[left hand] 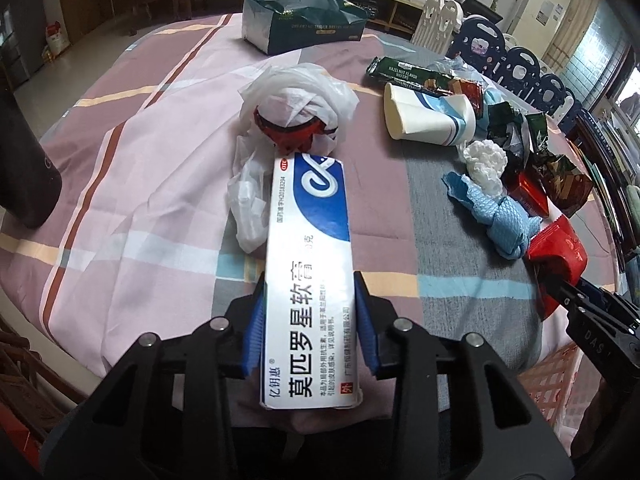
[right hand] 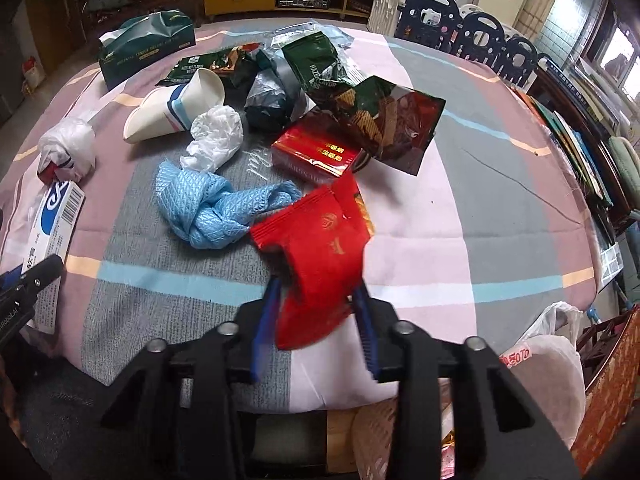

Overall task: Collect trash
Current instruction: 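Grasp the white ointment box with the left gripper while the right grasps the red wrapper, then carry the red wrapper and ointment box over the wastebasket and release both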

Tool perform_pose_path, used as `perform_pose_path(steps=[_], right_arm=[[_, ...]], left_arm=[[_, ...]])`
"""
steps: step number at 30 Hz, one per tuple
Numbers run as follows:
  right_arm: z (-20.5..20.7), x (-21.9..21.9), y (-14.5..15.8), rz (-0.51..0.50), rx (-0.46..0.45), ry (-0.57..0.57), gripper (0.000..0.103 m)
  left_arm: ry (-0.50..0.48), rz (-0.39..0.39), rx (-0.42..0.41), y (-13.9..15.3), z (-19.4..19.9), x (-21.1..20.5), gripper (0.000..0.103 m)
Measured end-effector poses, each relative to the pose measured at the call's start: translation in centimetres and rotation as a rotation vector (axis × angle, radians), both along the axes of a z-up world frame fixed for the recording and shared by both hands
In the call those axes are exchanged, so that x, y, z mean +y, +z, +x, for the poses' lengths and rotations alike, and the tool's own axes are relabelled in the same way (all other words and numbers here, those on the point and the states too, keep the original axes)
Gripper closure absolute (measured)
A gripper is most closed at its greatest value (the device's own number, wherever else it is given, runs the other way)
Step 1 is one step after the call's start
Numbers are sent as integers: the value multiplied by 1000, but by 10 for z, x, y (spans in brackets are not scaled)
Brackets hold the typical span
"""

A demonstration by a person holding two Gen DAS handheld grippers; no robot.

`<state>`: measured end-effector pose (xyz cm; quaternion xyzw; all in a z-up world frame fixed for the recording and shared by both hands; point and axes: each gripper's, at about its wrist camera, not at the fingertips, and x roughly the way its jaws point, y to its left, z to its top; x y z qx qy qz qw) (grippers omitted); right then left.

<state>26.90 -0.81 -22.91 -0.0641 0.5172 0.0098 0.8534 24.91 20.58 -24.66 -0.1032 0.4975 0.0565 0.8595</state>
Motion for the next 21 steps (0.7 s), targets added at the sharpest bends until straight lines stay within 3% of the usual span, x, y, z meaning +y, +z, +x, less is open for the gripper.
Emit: perform_pose_path(steps=[7,21], right_arm=[[-8,0,9,27,-31,-2,75],[-22,1,14,53,-43,2,75]], left_arm=[[7,66,-53,10,-8,-5,63],[29,83,-96,17,-13,-3,63]])
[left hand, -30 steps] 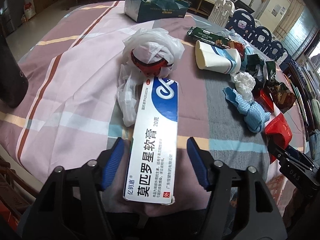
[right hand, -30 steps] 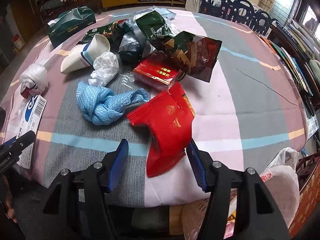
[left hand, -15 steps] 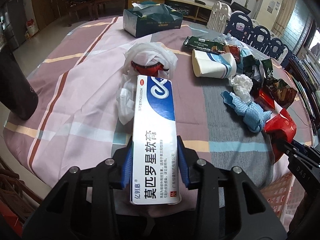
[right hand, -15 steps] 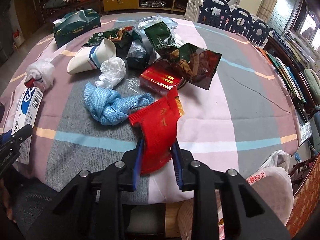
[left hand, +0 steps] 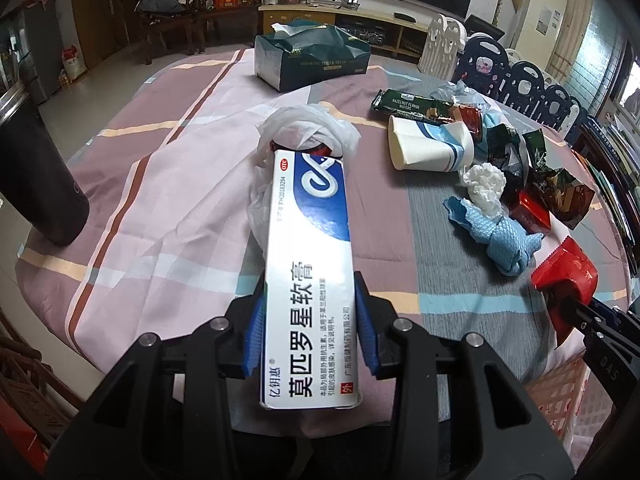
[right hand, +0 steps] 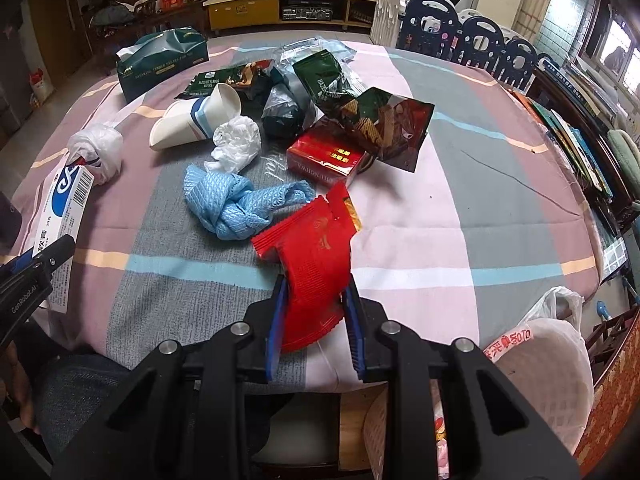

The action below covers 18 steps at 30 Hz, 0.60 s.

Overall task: Collect trash
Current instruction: 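Carry the red wrapper and ointment box over the wastebasket and release both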

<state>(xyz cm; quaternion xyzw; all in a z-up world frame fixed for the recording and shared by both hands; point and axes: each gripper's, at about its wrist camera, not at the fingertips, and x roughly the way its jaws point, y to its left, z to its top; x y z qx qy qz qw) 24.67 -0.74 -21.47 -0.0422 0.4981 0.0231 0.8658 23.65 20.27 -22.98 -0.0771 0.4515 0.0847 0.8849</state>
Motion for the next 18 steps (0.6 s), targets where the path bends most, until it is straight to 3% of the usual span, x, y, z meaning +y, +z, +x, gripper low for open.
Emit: perform_pose_path(steps=[18], right_arm=[[-3,1,2,14,-4,0,75]], left_arm=[[21,1,-36,5,-3,1,63]])
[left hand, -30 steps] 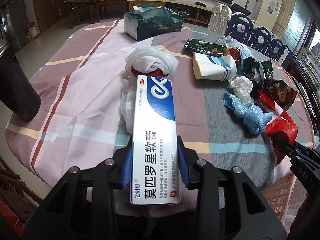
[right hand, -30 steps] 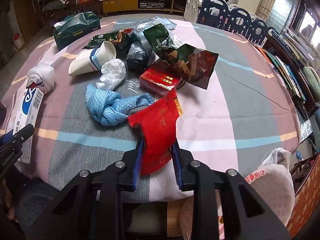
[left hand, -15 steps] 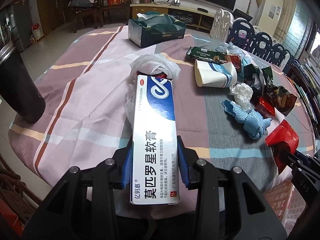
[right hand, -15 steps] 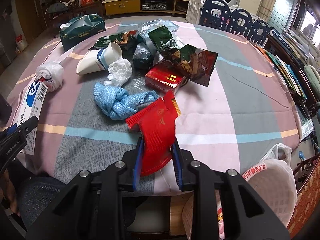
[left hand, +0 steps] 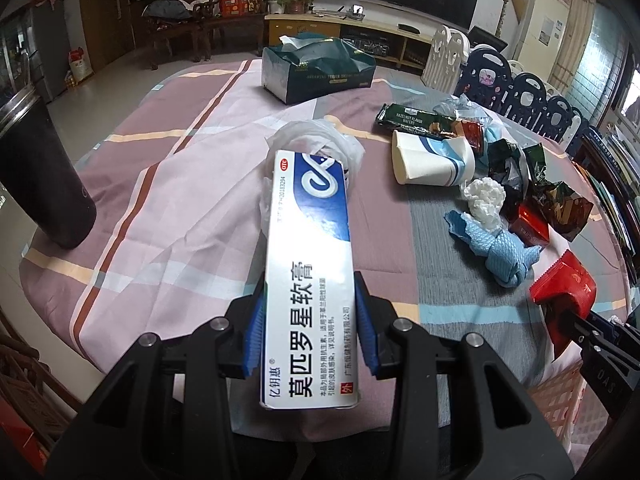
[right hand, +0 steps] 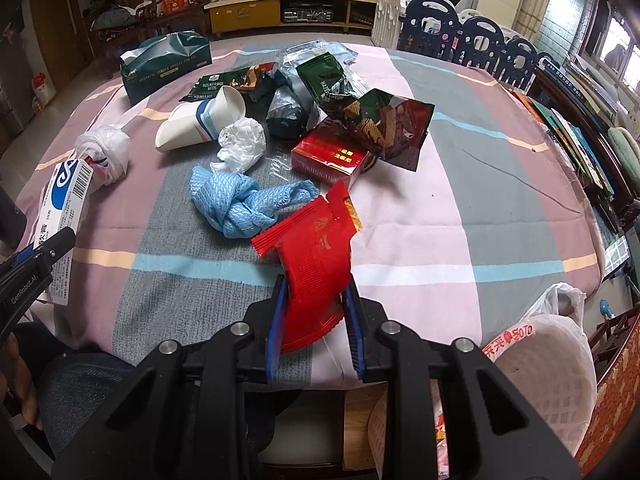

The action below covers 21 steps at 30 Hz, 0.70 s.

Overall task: Collect trash
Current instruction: 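Carry the red wrapper and ointment box over the wastebasket and release both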

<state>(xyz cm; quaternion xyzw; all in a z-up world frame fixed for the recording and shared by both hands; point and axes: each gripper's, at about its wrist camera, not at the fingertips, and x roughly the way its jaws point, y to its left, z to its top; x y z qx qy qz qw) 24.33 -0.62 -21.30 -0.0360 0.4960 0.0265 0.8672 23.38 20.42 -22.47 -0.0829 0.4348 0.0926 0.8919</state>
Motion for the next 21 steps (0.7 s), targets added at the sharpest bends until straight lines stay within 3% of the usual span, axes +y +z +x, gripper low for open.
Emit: perform_pose_path(steps=[21], right_arm=[[-1,2,-5,8,11,4,75]], left_arm=[[6,-2,-2,0,0,1,63]])
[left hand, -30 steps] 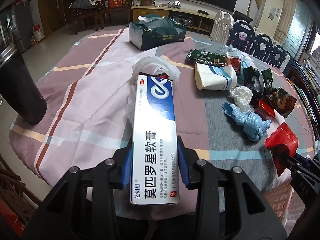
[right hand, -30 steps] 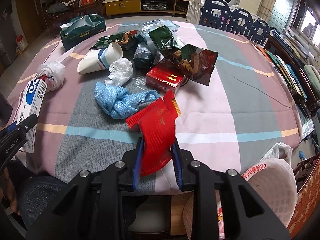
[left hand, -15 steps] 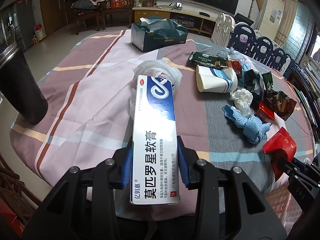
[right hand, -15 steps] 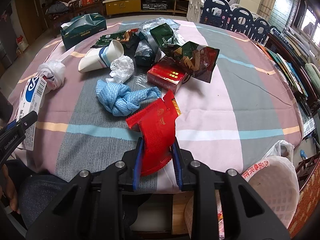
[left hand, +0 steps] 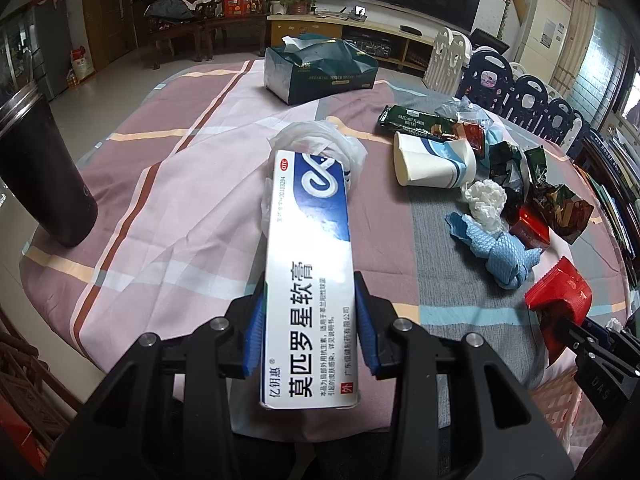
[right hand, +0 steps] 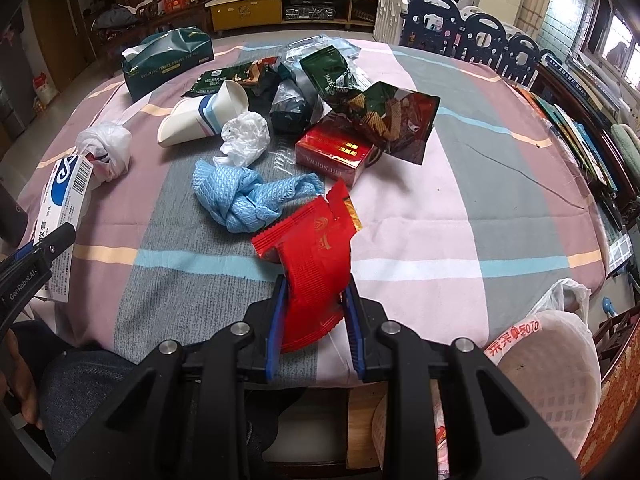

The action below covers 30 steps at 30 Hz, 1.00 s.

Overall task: Collect trash
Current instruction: 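Carry the red wrapper and ointment box over the wastebasket and release both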

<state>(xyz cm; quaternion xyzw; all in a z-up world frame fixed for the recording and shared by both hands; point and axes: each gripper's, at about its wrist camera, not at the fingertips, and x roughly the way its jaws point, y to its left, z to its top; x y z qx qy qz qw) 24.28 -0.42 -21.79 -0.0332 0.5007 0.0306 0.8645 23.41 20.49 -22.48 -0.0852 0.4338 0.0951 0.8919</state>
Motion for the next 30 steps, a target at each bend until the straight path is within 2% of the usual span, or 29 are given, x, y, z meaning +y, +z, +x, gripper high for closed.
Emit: perform_pose_path(steps=[9,17,21,26,30], right_arm=[[2,-2,2,3,-11,-5,75],[0,-45,55,49,-111,-63,75],[-16,-77,72,33,-134,-94,75],[-52,-114,76,-17,-142,-95,75],[-84,-149,70,-54,-107,-98,75]], left_arm=[[7,-2,-7,1,-1,1,63],[13,-4,-13,2,-3,0,63],[12,-1,-11,2,-4,0,63],[18,1,-19,2,-6,0,63],[26,-7,-69,11,-14,-2,63]])
